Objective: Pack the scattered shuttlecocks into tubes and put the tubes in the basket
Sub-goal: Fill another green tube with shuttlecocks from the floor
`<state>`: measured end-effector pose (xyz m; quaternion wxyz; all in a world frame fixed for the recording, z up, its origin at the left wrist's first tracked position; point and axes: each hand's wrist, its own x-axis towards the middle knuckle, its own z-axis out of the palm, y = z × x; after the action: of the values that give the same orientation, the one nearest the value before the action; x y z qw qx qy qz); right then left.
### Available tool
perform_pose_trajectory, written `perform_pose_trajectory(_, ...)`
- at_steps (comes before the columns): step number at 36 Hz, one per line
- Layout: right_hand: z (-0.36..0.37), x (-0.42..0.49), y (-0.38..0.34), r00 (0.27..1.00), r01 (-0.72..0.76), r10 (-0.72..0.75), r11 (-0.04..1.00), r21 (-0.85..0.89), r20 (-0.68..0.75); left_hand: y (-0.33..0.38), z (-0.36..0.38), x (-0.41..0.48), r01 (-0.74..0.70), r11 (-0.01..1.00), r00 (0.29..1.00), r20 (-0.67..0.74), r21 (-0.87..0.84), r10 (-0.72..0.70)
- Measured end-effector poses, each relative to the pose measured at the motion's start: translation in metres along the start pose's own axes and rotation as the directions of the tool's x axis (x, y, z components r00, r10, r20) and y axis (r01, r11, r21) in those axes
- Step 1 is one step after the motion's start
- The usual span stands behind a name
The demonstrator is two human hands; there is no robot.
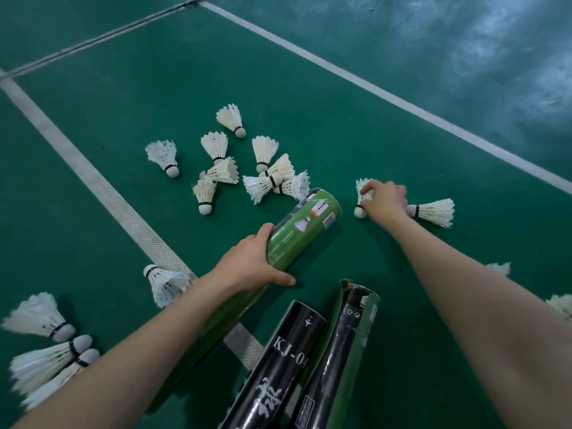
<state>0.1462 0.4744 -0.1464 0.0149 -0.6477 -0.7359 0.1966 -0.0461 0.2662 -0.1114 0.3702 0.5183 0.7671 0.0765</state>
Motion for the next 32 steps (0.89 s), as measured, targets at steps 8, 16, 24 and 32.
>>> perform_pose_trajectory(8, -0.014, -0.040, -0.002, 0.978, 0.141, -0.060, 0.897, 0.419, -0.200, 0.000, 0.002, -0.011, -0.013, 1.000, 0.999, 0.033, -0.001, 0.013)
perform_pose_trajectory(16, -0.042, -0.098, -0.040, 0.937, 0.244, -0.344, 0.767, 0.594, 0.058, -0.006, -0.011, -0.036, -0.134, 0.990, 0.991, -0.016, -0.048, 0.134)
perform_pose_trajectory(24, -0.051, -0.133, -0.084, 0.843, 0.187, -0.484, 0.674, 0.715, 0.235, -0.023, -0.029, -0.064, -0.164, 0.982, 0.986, -0.057, -0.090, 0.159)
perform_pose_trajectory(32, -0.029, -0.128, -0.106, 0.764, 0.048, -0.480, 0.709, 0.704, 0.431, -0.048, -0.037, -0.075, -0.086, 0.994, 0.995, -0.046, -0.070, 0.083)
